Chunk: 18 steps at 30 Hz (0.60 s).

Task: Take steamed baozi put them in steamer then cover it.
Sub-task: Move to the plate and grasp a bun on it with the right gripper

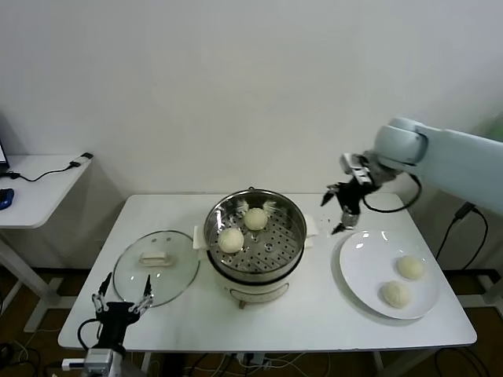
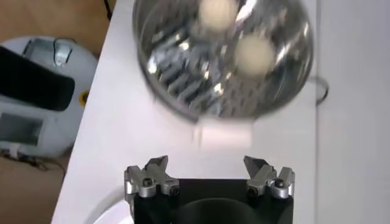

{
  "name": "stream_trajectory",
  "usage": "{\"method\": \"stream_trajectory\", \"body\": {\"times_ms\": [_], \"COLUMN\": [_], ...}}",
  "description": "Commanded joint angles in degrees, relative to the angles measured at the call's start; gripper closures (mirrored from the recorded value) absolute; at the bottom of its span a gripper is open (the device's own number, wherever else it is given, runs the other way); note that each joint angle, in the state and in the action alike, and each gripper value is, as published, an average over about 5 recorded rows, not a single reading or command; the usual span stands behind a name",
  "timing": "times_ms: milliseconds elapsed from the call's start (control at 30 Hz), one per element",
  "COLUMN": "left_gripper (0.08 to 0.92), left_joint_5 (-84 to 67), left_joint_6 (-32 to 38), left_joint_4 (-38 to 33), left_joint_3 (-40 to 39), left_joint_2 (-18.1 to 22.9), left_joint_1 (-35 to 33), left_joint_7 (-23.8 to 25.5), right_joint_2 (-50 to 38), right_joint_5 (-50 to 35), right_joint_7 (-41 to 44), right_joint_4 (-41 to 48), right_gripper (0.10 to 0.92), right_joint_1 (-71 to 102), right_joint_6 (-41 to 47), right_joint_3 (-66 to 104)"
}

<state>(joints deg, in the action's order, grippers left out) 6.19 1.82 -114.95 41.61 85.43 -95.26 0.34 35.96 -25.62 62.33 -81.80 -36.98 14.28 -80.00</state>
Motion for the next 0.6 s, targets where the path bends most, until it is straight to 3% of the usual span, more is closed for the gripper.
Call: {"method": "stream_trajectory", "body": {"times_ms": [33,267,600], "left_gripper": [0.177,0.177,0.177], "left_joint_5": [0.5,1.3,1.8], "left_joint_6": [-0.1,-0.2,-0.1], "left_joint_4": [-0.4,-0.4,-0.1], "left_joint_3": [0.0,-0.1,0.1], "left_joint_2": [0.2,0.5,0.8], "left_joint_1": [-0.5,-0.6,-0.7], "left_joint_7": [0.0,0.0,0.0], "right_joint_2": [-16.1,-15.7,-9.6], "right_joint_5": [17.5,24.7,28.7], "right_joint_7": [2.0,2.2,2.0], "right_joint_4": [-2.1,2.4,7.4], "right_gripper": [0.203,0.203,0.203], "right_joint_1": [21.9,37.4,41.6], "right_joint_6": [-2.3,-4.0,-4.4], "right_joint_3": [14.7,26.3,29.7]}}
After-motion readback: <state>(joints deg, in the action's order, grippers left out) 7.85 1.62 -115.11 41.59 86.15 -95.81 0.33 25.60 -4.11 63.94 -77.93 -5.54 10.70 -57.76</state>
